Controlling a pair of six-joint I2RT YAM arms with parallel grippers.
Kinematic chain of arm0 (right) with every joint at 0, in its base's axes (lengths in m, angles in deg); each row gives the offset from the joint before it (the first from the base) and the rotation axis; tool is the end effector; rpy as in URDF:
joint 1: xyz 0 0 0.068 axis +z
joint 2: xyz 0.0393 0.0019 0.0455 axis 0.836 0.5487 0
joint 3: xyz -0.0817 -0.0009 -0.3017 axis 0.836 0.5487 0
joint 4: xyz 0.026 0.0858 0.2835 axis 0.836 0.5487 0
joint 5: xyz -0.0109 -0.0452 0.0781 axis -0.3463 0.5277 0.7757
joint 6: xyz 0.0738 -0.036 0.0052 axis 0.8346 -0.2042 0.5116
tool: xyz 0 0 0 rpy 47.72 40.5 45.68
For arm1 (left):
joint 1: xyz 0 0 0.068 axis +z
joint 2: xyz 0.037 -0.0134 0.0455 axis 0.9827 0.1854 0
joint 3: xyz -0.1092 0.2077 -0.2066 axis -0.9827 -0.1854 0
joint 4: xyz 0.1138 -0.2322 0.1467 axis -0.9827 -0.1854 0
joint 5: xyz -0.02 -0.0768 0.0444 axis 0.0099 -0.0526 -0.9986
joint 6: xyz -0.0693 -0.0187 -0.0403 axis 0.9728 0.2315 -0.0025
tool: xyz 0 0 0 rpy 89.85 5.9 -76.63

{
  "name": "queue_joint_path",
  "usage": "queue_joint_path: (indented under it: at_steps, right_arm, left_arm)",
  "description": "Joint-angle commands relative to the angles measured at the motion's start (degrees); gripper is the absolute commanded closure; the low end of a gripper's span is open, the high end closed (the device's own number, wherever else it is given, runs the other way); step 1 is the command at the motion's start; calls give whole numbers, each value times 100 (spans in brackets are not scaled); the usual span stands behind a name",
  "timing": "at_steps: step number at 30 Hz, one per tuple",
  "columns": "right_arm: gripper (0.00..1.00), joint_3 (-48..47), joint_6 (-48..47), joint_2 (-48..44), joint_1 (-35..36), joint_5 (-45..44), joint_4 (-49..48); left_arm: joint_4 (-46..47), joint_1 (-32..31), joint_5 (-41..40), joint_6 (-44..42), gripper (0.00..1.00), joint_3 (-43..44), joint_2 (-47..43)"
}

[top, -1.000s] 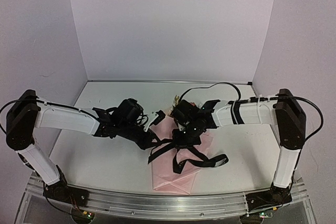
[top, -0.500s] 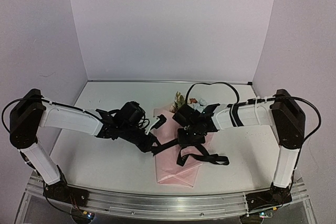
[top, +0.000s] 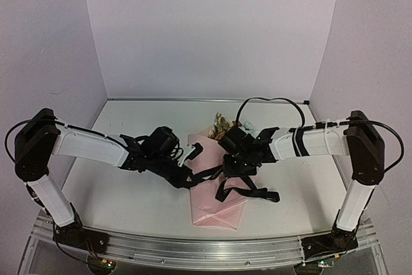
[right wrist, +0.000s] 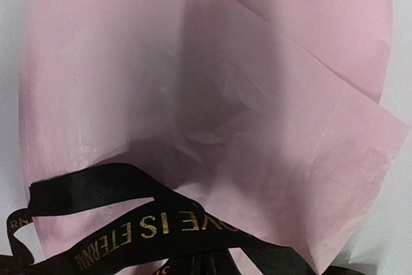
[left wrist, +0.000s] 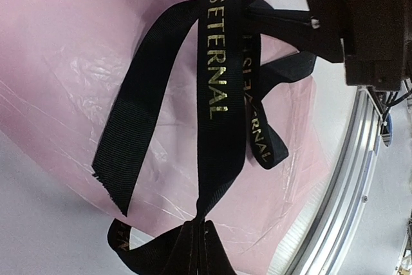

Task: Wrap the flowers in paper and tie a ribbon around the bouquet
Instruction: Cross the ribbon over the folded bouquet.

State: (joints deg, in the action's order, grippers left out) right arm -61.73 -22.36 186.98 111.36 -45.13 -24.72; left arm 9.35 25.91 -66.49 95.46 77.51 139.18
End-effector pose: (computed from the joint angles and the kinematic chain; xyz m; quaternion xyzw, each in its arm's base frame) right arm 0.2608 0.3475 0.1639 -0.0695 0.9635 0.1357 0.2200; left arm 0.2145 -0.3317 0.1598 0.3669 0.8482 -0.3315 0.1897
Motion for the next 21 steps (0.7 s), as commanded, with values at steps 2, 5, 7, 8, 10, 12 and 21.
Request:
queue_joint_path:
  at_steps: [2, 5, 7, 8, 10, 12, 21]
  right_arm:
    - [100, -164, 219, 227, 127, 298, -323]
    - [100, -242, 119, 287, 130, 563, -396]
    - [100, -221, 54, 265, 130, 631, -387]
    - [99, -194, 15, 228, 126, 648, -378]
    - [91, -119, -22, 126, 130, 697, -357]
    - [82, -59, -54, 35, 127, 771, -312]
    - [62, 44, -236, -513, 126, 1107, 238]
  left_arm:
    - [-437, 24, -225, 97, 100, 436, 476]
    - [-407, 23, -198, 156, 99, 439, 549]
    - [-400, 23, -245, 176, 93, 462, 545]
    - [-410, 23, -277, 176, 90, 482, 530]
    - [-405, 23, -383, 171, 82, 503, 445]
    - [-393, 22, -492, 159, 74, 516, 340]
    - [-304, 32, -604, 93, 55, 451, -13]
